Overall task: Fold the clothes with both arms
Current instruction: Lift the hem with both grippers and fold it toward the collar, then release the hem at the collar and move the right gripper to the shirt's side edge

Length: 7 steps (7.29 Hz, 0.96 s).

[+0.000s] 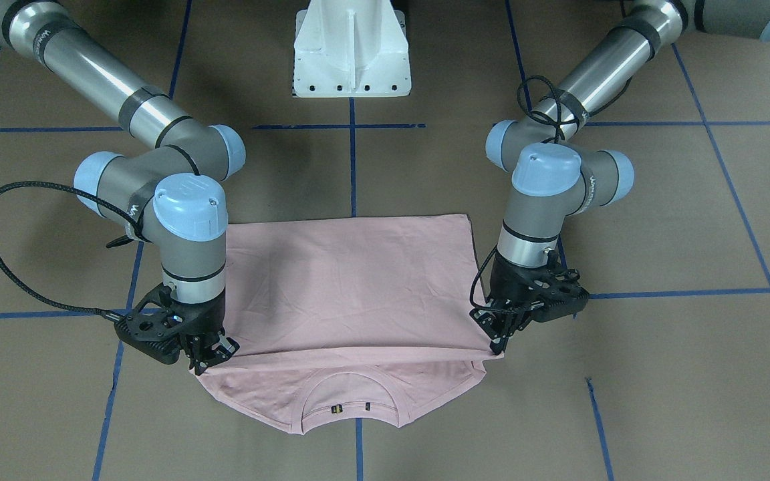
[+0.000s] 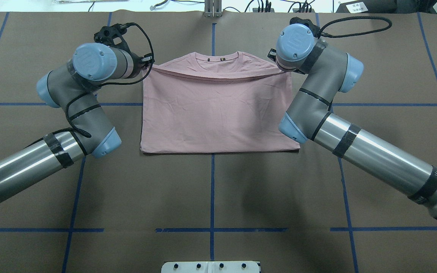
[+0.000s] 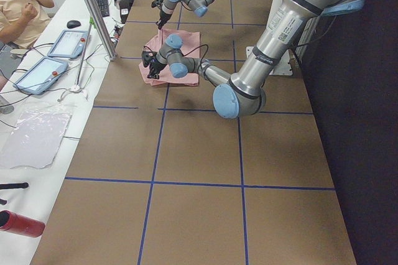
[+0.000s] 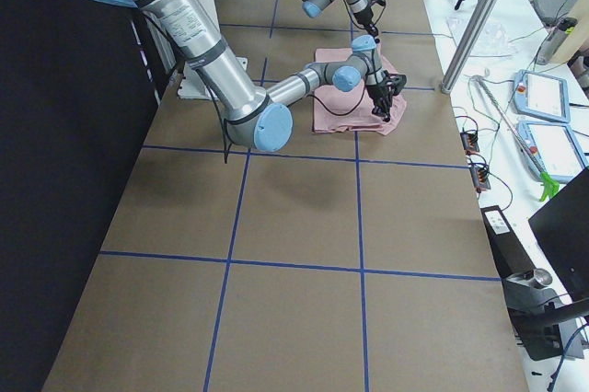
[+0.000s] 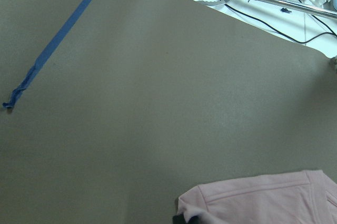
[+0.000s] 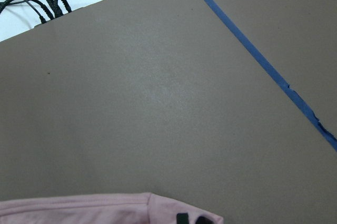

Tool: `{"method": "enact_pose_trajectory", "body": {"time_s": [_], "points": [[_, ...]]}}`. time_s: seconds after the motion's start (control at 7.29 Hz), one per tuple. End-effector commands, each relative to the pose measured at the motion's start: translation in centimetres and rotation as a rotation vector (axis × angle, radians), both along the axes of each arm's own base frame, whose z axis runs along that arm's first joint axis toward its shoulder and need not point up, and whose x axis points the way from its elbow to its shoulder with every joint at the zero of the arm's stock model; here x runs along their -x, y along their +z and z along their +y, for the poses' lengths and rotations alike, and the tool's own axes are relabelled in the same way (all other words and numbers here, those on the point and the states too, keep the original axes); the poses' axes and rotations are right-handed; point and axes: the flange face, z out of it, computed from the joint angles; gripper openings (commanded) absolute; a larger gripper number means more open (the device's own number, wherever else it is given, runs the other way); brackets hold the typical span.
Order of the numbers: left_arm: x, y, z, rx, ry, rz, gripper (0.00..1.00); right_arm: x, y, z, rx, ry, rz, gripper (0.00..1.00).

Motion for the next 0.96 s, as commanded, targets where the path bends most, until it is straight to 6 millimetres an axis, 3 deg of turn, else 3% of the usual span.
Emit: {"method": "enact_pose_trajectory", "body": {"time_s": [0.0, 0.14, 0.27, 0.41, 0.55, 0.82], "points": [[-0.4, 0.4, -0.3, -0.005, -0.001, 0.004, 0.1, 0.3, 0.9, -0.4, 0.008, 0.003, 0.018, 0.11], [-0.3, 0.2, -0.3, -0.013, -0.002, 0.016, 0.22, 0.3, 0.8, -0.4, 0.006, 0.004, 0.018, 0.41], [0.2, -0.2, -0.3, -0.043, -0.004, 0.051, 0.32, 0.2, 0.4, -0.4, 0.001, 0.006, 0.01, 0.61], [0.9, 0.0, 0.0, -0.07, -0.003, 0.083, 0.4, -0.2, -0.9, 0.1, -0.016, 0.004, -0.02, 0.64], [1.6, -0.3, 0.3, -0.08, -0.006, 0.098, 0.47, -2.4, -1.5, 2.0, -0.038, 0.009, -0.063, 0.68], [2.4, -0.2, 0.6, -0.084, -0.013, 0.108, 0.48, -4.0, -0.7, 10.0, -0.015, -0.03, -0.164, 0.73]]}}
